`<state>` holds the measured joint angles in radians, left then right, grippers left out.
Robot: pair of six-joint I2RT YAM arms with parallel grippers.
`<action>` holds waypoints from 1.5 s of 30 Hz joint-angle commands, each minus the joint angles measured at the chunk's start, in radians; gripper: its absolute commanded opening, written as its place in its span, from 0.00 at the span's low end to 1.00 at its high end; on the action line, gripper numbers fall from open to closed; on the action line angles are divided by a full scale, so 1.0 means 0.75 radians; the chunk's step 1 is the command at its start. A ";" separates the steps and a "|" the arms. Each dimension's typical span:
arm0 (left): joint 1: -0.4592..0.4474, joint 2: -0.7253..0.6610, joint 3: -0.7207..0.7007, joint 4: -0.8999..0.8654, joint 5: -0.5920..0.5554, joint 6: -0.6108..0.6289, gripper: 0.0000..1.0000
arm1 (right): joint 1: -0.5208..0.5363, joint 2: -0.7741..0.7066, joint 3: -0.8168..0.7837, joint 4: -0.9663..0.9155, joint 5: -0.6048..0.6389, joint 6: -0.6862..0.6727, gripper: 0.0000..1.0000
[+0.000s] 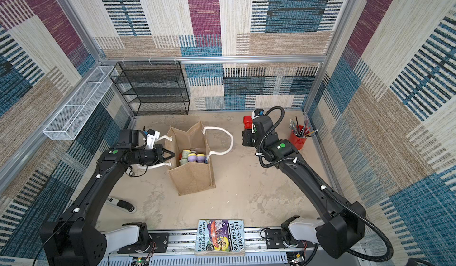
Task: Put the flashlights into the tote bags
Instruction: Pick up the flashlight from the center of the board, then place the flashlight in the canvas bag.
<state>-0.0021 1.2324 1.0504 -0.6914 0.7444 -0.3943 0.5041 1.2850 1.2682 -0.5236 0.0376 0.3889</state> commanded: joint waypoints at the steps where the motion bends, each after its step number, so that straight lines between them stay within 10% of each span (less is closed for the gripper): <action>1: 0.003 0.003 -0.001 0.029 0.064 0.012 0.04 | 0.104 0.056 0.108 0.054 -0.125 -0.001 0.27; 15: 0.001 0.073 0.050 0.070 0.048 -0.031 0.05 | 0.498 0.545 0.511 0.181 -0.319 -0.082 0.28; 45: -0.003 0.144 0.015 0.235 0.079 -0.088 0.05 | 0.517 0.905 0.287 0.118 -0.137 -0.029 0.33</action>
<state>-0.0040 1.3251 1.0538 -0.5686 0.7902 -0.4652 0.9073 1.9404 1.4876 -0.3660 -0.1551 0.3454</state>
